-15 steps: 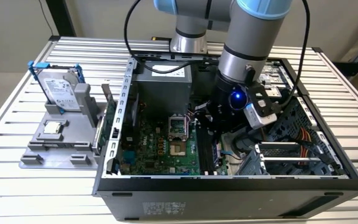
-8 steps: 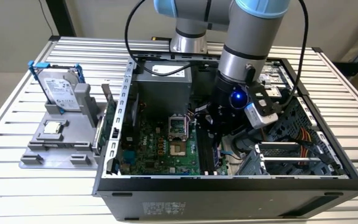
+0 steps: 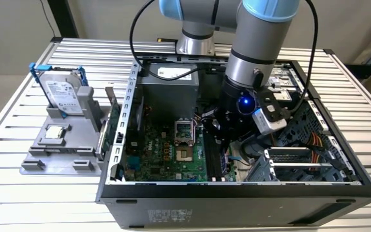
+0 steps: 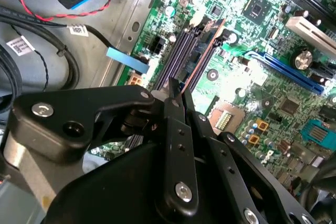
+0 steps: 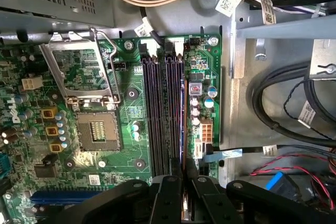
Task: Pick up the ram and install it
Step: 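Insert the ram into the slot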
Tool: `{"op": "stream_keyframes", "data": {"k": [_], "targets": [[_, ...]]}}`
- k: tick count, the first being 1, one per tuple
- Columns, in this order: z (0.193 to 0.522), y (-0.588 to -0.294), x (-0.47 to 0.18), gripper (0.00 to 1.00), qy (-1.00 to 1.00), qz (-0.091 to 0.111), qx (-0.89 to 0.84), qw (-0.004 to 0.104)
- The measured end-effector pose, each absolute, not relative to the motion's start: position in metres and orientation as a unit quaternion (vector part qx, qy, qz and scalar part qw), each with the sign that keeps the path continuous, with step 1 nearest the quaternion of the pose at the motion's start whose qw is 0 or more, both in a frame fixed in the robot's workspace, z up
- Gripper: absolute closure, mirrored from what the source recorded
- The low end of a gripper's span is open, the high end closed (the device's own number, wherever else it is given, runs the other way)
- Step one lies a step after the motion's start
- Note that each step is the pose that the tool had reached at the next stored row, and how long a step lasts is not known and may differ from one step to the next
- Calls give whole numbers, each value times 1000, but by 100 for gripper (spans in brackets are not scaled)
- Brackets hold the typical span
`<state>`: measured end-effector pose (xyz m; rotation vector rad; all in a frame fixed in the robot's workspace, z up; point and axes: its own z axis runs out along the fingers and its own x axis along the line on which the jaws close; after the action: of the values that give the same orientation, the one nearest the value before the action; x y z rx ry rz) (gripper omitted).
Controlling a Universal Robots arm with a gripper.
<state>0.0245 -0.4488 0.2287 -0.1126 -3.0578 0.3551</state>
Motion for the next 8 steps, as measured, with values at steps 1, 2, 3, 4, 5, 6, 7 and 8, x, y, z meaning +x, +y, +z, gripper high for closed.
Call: {"op": "stream_keyframes", "data": {"k": [1, 2, 3, 4, 5, 6, 7, 8], "targets": [[229, -449, 25, 100, -992, 115, -37, 31], [229, -449, 25, 100, -992, 115, -36, 31], [229, -449, 25, 100, -992, 115, -37, 31], [229, -449, 25, 100, -992, 115, -37, 31], [229, -449, 25, 100, -992, 115, -36, 31], [229, -449, 25, 100, -992, 115, -37, 31], [228, -449, 25, 100, -992, 115, -36, 31], [228, -449, 25, 100, -992, 115, -36, 31]]}}
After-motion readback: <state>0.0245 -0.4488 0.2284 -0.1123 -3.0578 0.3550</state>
